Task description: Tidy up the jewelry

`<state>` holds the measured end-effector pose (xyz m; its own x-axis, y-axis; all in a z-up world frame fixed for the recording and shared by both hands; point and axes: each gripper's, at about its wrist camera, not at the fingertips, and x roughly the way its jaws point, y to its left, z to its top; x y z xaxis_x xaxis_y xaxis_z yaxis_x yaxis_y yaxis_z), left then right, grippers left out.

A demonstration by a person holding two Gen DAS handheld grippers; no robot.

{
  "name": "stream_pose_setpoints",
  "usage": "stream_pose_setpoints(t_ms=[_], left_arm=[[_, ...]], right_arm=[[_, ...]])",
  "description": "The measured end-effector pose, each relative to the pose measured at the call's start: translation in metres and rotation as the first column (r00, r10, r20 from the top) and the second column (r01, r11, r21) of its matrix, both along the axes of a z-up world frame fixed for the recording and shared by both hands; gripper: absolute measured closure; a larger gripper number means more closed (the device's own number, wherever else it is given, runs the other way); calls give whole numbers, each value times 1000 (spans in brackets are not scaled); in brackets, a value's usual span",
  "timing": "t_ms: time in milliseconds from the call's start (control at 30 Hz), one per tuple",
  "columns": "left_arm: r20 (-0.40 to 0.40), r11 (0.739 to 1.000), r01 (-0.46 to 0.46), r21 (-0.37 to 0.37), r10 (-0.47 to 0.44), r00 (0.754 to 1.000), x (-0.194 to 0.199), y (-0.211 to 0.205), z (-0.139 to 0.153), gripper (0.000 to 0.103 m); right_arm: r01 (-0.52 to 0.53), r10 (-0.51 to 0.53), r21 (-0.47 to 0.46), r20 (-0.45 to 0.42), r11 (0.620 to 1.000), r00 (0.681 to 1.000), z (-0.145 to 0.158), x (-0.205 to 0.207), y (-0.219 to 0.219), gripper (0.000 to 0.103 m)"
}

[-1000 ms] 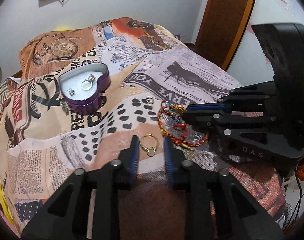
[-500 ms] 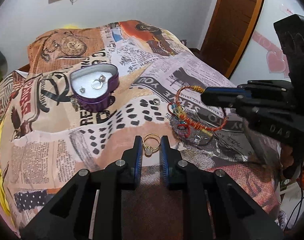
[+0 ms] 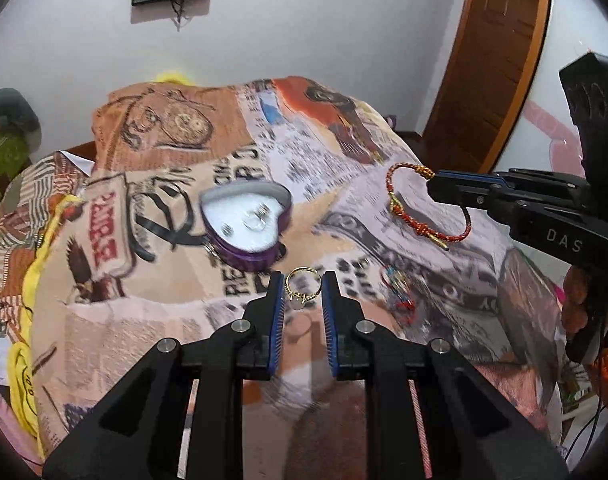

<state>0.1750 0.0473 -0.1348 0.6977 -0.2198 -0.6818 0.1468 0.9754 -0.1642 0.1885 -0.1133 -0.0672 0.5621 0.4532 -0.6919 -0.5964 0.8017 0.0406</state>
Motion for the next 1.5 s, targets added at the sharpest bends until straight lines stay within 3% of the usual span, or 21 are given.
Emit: stream_pose_setpoints(t_ms=[300, 567, 1500], left_arm=[[54, 997, -68, 21, 67, 996, 24, 29, 17, 86], [61, 995, -93, -27, 95, 994, 57, 50, 19, 86], [-89, 998, -53, 37, 56, 994, 139, 42, -42, 86]], right_arm=[[4, -5, 29, 34, 1000, 999, 14, 28, 17, 98], [-18, 18, 5, 8, 1000, 1000, 4, 54, 39, 98], [-70, 57, -78, -161, 995, 985, -54, 108, 77, 98]])
